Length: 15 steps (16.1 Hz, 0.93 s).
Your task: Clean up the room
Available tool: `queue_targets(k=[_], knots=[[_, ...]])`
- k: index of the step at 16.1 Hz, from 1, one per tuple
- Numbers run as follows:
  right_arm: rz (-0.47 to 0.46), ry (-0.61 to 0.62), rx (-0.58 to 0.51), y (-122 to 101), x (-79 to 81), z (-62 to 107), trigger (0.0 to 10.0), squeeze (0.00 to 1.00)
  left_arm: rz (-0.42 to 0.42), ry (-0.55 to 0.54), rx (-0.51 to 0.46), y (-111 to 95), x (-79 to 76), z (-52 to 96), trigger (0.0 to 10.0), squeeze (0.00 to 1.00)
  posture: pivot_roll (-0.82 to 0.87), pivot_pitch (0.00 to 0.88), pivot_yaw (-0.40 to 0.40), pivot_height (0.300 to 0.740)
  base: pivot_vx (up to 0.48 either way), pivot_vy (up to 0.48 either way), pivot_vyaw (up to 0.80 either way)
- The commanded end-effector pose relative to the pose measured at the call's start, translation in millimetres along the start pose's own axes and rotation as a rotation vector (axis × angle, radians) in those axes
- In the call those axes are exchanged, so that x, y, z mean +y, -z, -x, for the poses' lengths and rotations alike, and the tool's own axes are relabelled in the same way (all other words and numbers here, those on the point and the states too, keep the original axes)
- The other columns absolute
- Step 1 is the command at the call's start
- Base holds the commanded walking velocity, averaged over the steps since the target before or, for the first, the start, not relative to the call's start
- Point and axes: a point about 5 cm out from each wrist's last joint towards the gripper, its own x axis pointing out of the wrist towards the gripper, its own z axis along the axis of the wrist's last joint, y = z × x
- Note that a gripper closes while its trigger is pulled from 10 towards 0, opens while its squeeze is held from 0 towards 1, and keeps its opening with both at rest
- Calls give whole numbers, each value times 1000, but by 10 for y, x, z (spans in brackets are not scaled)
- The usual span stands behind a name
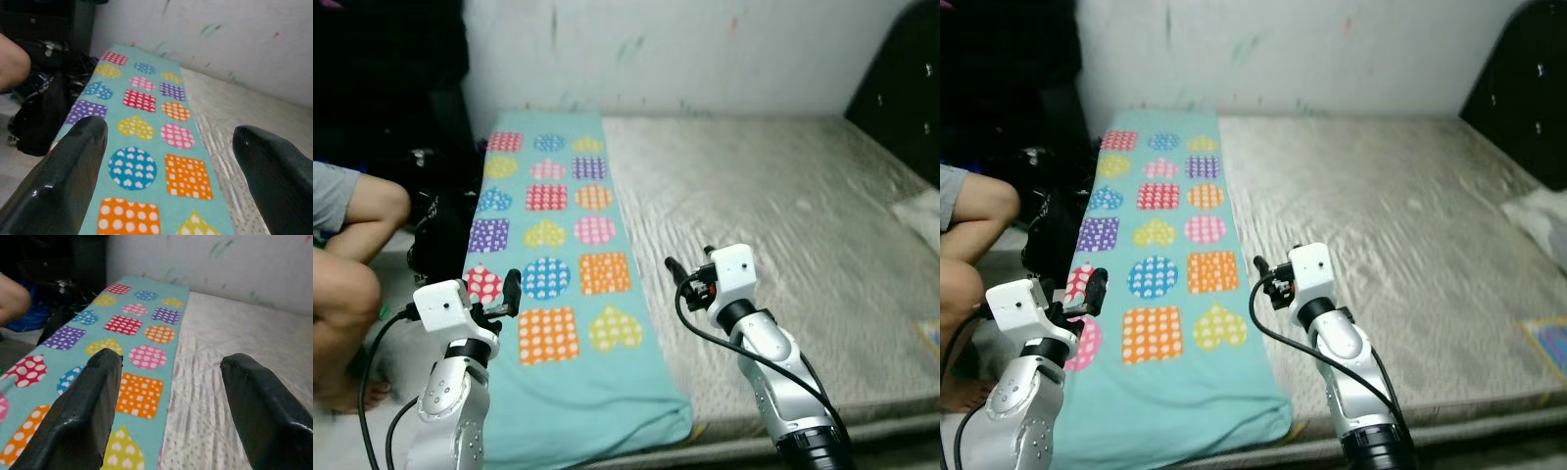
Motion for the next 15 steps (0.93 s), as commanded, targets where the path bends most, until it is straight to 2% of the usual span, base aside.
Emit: queue_targets(k=[1,4,7,9,12,15], knots=[[6,23,7,5,-52,-3,10000,0,2,5,7,7,-33,-13,10000,0,-126,0,-47,740,0,480,0],[13,32,7,-4,-68,-26,10000,0,8,3,-2,-3,-31,-44,10000,0,-130,0,-44,740,0,0,0],[12,52,-1,-27,-83,-36,10000,0,17,16,-5,-27,-65,-83,10000,0,-139,0,-35,740,0,0,-758],[17,55,-10,-30,-77,-26,10000,0,18,24,-18,-83,-91,-113,10000,0,-138,0,-36,740,0,0,0],[22,54,-2,-52,-55,-67,10000,0,-3,-7,10,-31,-15,-95,10000,0,-123,0,-46,740,0,0,0],[15,65,19,7,-62,-47,10000,0,-31,-37,31,-7,97,-2,10000,0,-112,0,-43,740,0,0,-800]])
